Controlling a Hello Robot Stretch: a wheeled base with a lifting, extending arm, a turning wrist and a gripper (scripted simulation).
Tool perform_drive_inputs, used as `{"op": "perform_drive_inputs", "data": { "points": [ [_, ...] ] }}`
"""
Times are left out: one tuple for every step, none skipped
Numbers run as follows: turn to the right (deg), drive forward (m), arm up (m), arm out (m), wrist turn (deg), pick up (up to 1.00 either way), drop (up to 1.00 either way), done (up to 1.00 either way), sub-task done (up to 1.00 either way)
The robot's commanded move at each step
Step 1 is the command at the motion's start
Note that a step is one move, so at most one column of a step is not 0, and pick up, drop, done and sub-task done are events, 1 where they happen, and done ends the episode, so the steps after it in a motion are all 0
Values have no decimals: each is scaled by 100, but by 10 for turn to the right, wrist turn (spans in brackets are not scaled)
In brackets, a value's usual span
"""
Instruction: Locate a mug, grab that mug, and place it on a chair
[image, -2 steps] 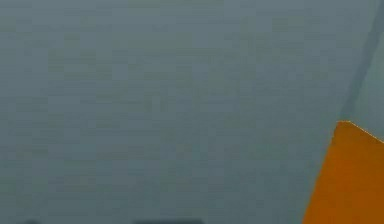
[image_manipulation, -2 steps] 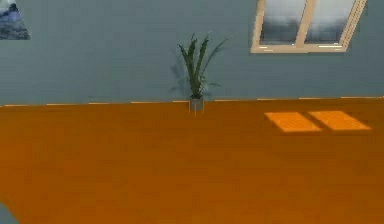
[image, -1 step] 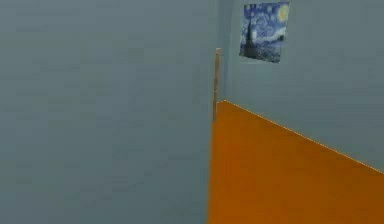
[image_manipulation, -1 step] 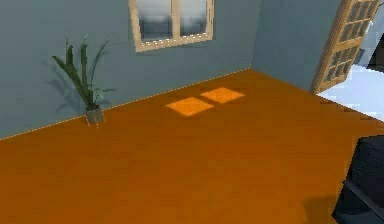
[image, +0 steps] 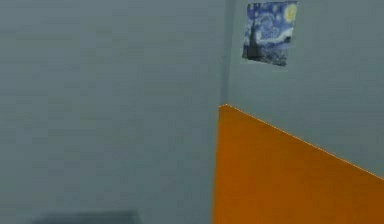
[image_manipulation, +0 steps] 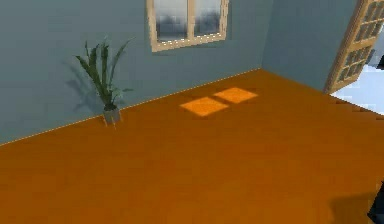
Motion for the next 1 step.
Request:
{"op": "perform_drive_inputs", "data": {
  "points": [
    [450, 0, 0, 0, 0, 0, 0, 0, 0]
  ]
}}
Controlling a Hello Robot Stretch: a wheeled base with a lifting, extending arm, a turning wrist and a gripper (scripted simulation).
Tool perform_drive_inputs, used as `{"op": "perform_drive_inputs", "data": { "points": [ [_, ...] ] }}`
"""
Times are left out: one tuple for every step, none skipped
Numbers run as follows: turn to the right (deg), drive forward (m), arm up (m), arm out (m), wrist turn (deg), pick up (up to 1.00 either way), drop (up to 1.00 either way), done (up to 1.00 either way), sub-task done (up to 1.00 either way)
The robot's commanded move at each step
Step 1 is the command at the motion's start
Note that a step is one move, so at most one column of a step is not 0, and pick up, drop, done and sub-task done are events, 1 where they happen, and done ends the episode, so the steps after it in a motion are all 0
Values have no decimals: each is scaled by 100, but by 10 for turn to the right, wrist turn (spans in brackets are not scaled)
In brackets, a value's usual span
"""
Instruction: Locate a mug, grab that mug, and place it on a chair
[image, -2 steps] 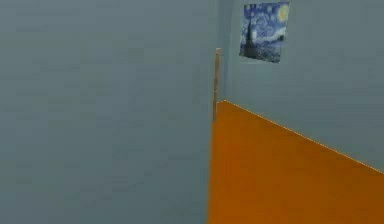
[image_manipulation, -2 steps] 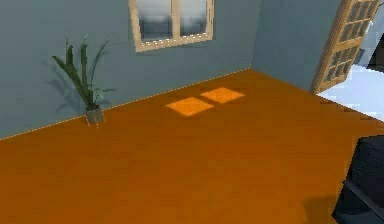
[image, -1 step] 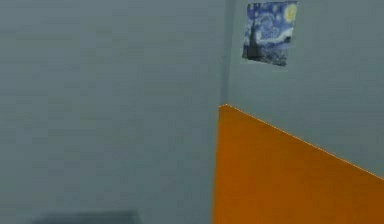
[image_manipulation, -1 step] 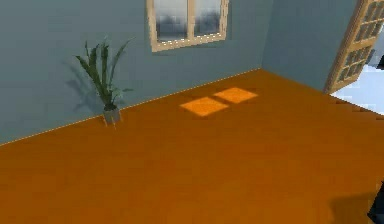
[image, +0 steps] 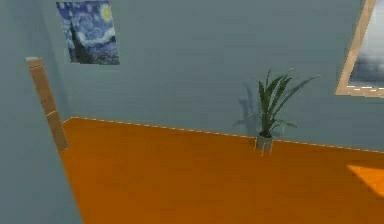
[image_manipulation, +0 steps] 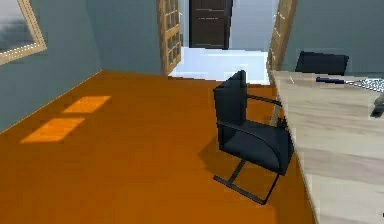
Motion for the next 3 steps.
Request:
{"op": "perform_drive_inputs", "data": {
  "points": [
    [120, 0, 0, 0, 0, 0, 0, 0, 0],
    [0, 5, 0, 0, 0, 0, 0, 0, 0],
    [450, 0, 0, 0, 0, 0, 0, 0, 0]
  ]
}}
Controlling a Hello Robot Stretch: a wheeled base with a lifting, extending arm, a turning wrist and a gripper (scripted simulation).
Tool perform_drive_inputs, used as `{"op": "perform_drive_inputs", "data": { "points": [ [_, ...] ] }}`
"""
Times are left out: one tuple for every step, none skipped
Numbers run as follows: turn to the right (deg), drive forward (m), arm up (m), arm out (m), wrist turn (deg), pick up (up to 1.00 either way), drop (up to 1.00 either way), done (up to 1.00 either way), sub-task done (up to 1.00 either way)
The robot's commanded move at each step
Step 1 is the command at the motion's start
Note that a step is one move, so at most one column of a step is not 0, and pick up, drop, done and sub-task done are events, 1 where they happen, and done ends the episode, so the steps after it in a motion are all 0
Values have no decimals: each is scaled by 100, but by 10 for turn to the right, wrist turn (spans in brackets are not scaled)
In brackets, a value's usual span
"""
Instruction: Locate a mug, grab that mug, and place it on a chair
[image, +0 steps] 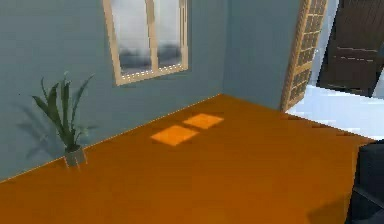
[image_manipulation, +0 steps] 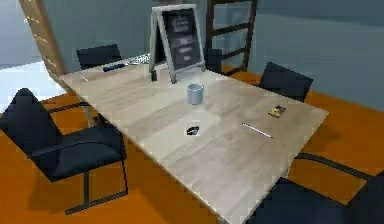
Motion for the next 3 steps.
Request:
{"op": "perform_drive_inputs", "data": {
  "points": [
    [420, 0, 0, 0, 0, 0, 0, 0, 0],
    [0, 50, 0, 0, 0, 0, 0, 0, 0],
    [-120, 0, 0, 0, 0, 0, 0, 0, 0]
  ]
}}
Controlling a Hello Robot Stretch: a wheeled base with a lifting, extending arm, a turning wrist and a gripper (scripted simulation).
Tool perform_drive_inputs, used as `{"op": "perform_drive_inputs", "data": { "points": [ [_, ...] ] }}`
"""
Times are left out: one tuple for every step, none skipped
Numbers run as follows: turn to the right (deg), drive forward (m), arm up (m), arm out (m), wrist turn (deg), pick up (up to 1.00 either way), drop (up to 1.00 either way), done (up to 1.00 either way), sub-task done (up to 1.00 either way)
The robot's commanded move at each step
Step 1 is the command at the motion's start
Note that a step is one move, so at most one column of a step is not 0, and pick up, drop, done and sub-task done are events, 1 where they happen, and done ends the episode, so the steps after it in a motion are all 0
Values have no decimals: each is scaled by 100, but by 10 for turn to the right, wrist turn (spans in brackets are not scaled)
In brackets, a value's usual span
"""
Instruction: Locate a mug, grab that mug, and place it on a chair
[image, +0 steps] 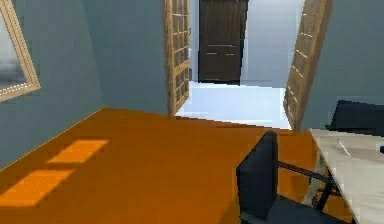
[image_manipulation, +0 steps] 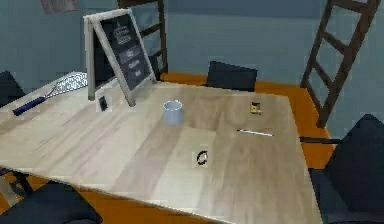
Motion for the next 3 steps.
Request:
{"op": "perform_drive_inputs", "data": {
  "points": [
    [450, 0, 0, 0, 0, 0, 0, 0, 0],
    [450, 0, 0, 0, 0, 0, 0, 0, 0],
    [300, 0, 0, 0, 0, 0, 0, 0, 0]
  ]
}}
